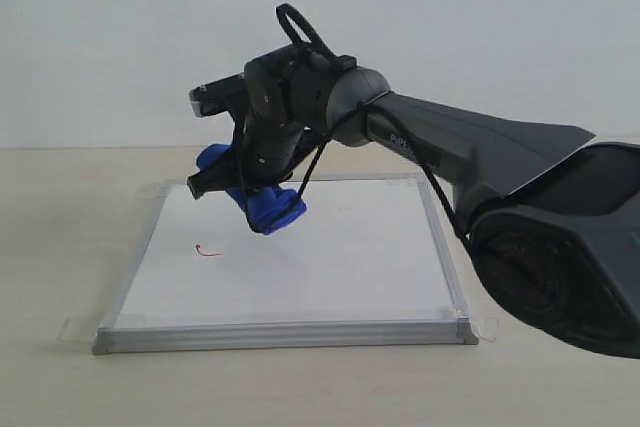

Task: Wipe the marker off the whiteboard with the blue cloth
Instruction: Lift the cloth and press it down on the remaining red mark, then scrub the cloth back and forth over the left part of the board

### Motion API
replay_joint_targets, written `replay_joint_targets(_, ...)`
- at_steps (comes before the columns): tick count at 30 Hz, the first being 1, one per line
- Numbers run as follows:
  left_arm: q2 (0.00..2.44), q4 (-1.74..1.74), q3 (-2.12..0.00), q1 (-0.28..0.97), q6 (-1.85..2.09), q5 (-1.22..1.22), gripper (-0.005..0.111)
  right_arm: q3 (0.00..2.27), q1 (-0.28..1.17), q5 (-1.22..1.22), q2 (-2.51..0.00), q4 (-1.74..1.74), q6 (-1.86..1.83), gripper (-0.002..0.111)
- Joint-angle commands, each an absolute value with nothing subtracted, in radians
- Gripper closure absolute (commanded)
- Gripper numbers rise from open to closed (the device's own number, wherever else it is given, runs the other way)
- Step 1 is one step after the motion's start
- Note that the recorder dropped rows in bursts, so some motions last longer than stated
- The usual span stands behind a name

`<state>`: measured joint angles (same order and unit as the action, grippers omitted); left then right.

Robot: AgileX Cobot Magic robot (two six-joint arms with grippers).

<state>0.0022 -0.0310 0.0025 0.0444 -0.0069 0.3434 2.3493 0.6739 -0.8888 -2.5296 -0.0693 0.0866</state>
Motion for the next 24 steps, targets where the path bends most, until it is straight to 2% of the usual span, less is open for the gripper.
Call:
replay_joint_targets(1, 0.0, -0.041, 0.0, 0.044, -0.006, 0.337, 0.103, 2.355, 0.672, -0.932, -2.575, -0.06, 0.068, 0.109)
replay_joint_targets(14, 0.0, -0.041, 0.0, 0.044, -0.006, 0.337, 0.103, 2.355, 0.718, -0.886, -2.628, -0.048, 0.032, 0.109)
replay_joint_targets(24, 0.0, -0.041, 0.0, 0.044, -0.006, 0.337, 0.103, 2.355, 0.8, -0.872, -2.628, 0.121, -0.149, 0.109)
